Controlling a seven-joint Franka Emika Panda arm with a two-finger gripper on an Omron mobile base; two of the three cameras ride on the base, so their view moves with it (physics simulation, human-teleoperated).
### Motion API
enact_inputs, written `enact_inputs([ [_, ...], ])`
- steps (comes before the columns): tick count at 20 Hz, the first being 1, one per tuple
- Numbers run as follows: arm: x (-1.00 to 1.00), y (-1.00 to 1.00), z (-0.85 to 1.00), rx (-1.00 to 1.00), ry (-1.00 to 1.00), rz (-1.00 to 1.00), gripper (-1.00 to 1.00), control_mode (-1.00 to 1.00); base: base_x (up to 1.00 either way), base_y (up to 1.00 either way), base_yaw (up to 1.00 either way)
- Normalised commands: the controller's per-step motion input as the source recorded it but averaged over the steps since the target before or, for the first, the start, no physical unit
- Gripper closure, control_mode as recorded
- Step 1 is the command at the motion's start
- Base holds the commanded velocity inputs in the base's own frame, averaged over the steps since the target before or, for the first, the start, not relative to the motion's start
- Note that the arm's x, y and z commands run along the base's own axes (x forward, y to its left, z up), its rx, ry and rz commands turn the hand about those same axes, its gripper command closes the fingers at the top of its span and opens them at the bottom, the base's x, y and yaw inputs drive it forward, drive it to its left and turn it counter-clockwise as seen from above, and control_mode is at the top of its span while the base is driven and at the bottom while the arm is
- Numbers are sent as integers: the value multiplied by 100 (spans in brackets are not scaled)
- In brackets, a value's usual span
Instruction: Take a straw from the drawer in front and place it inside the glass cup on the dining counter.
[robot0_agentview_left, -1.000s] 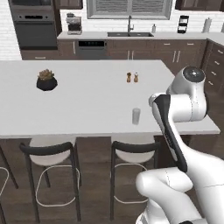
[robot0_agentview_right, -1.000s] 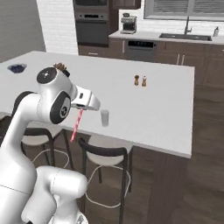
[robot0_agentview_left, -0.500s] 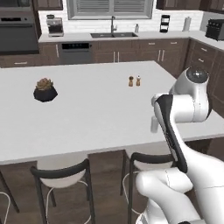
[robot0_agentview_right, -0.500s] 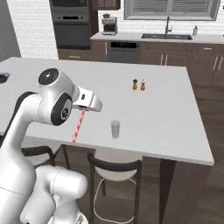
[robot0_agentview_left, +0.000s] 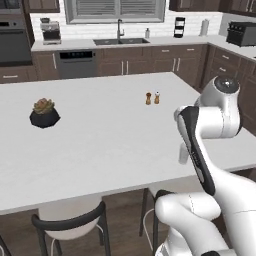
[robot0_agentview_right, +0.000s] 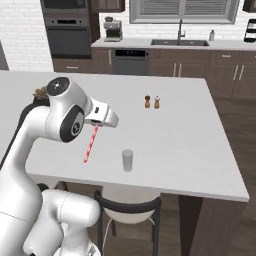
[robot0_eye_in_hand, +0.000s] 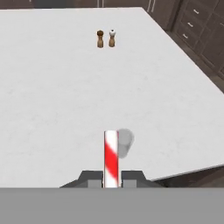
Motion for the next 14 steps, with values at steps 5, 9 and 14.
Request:
enact_inputs([
  [5, 0, 0, 0, 0, 0, 0, 100, 100, 36, 3, -6],
  [9, 0, 0, 12, 0, -6, 0, 100, -100, 0, 0, 0],
  [14, -5, -9, 54, 1, -33, 0, 100, -100, 0, 0, 0],
])
